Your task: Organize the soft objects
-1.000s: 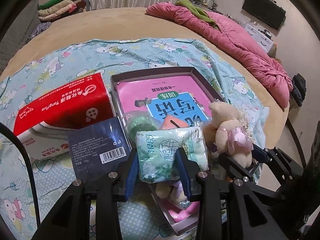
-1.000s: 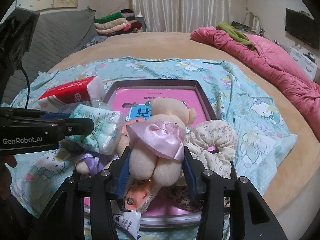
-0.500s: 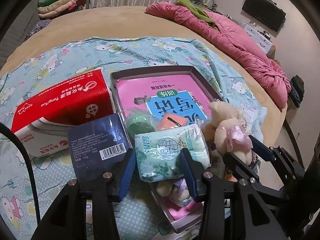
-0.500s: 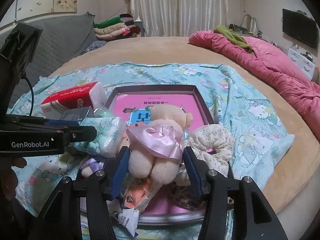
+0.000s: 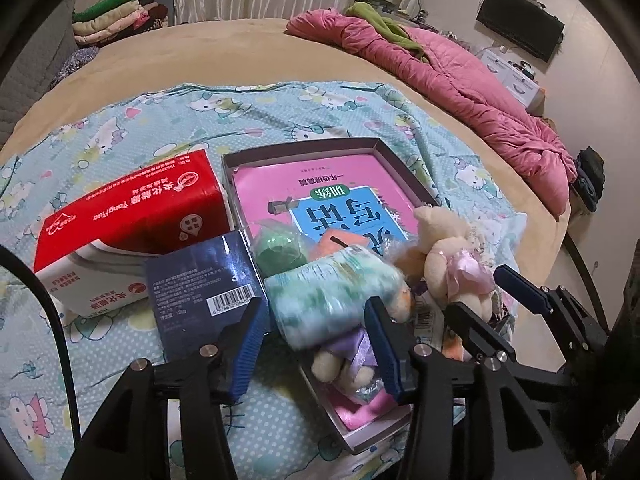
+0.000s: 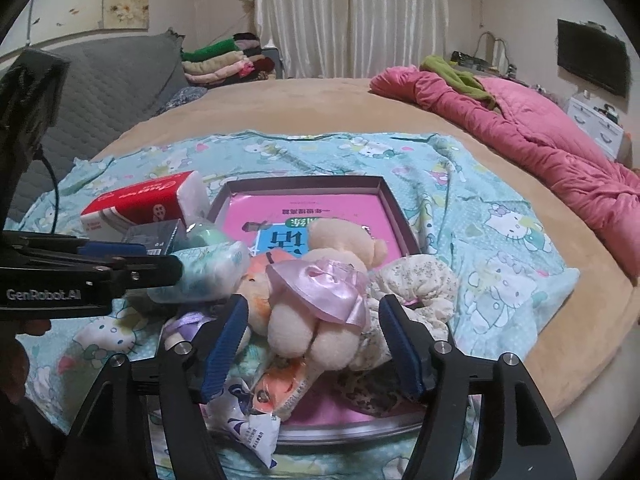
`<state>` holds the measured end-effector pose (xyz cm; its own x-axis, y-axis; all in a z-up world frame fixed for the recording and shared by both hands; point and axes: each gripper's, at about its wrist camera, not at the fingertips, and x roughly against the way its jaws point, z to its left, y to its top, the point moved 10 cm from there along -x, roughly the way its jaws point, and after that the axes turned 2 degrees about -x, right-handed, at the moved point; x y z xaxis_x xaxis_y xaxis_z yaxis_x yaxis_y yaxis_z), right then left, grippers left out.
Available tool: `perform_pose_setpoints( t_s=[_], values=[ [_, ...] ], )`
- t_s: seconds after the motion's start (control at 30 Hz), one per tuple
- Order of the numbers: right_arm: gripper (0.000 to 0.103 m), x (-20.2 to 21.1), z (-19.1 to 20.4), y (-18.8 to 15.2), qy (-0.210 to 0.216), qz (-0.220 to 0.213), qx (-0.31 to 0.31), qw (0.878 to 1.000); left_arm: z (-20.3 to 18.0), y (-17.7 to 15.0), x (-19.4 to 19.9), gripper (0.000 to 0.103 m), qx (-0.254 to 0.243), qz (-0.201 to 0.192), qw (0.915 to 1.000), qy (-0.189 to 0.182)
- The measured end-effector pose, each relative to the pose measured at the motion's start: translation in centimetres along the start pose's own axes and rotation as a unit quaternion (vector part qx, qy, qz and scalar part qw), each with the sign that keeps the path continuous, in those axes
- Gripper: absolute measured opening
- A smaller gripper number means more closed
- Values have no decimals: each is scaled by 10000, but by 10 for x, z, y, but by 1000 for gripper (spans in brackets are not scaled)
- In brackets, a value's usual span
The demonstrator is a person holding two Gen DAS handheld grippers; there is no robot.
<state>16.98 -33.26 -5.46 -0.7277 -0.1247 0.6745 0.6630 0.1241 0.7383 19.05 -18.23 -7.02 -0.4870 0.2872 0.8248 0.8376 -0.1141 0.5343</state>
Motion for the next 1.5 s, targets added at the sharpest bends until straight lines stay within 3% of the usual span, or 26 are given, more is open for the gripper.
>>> perform_pose_setpoints(
  t_s=[0.07,0.53,1.0,1.2,1.5],
  values=[
    [73,1,-4,0,-60,-8,-66,10000,1,0,4,59,20,-31,10000,-16],
    [78,40,-19,23,-158,-337,-980,9945,7,-2,38,68,-39,-287,9996,37],
    [85,104,15,58,-239,-867,-1053,9904,18,-7,94,80,-72,-699,9972,263],
    [87,133,27,74,-172,-1008,-1375,9852,25,-5,121,84,-87,-914,9950,382],
    [87,147,50,46,-331,-709,-1295,9885,34,-24,142,86,-115,-816,9949,585]
  ],
)
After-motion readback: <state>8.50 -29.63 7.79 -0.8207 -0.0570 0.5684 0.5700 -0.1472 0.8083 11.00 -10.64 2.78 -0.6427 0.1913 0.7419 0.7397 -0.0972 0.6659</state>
